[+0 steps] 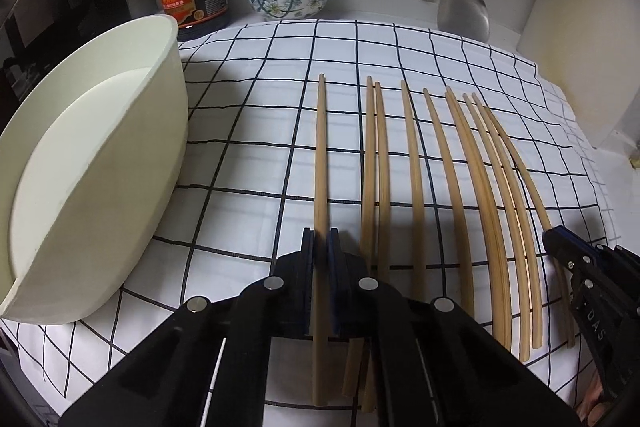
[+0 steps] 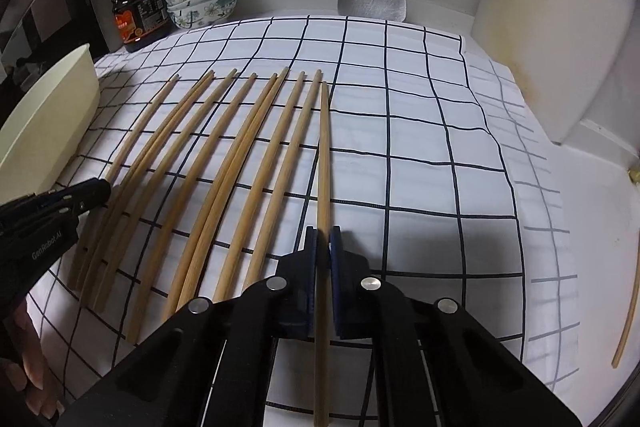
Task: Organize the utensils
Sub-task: 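Close the right tool on one chopstick while the left tool grasps another, then lift both held chopsticks and carry them over the cream-white basin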
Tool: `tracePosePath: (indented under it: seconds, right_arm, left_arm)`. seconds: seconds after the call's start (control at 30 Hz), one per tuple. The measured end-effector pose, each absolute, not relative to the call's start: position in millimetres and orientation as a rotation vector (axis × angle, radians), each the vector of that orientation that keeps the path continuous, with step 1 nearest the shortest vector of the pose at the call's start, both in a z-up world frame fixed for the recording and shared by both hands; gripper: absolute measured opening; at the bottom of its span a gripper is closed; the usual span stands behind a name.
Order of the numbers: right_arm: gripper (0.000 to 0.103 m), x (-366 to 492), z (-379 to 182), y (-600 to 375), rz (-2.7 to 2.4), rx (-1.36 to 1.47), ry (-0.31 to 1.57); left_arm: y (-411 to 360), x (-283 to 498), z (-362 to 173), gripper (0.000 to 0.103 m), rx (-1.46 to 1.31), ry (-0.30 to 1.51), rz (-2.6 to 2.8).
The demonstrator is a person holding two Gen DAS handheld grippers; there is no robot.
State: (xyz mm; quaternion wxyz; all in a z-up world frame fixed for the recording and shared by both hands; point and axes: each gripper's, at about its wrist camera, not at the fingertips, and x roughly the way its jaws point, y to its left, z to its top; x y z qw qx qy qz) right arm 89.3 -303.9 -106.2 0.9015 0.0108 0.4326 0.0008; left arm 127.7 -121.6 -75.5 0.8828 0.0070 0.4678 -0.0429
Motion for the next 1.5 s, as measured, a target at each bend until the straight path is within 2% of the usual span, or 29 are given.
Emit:
tracePosePath:
  seconds: [0.27,0.6,0.97,1.23,1.5]
  right_arm:
    - [0.006,79,-91,-315,0.035,0.122,0.843]
    - [0.006,64,-56,-300,0.124,0.208,0.769]
    - [0.006,77,9,-184,0.296,0.154,0.666]
    - [0.006,119,10,-75,0.421,0.094,0.724]
    - [0.006,152,-18,-19,0.441,0.053,0.853]
  left_arm:
    - [-113,113,-64,0.007,-0.03,0.966,-0.179]
    - [-81,93,-15,0.007,-0.094,0.896,-0.281]
    - [24,89,43,0.007,-0.148,0.776,-0.205]
    - [117,109,35,0.007,-0.167,0.785,-0.08]
    - [152,132,0,0.007,-0.205,0.856,-0.072]
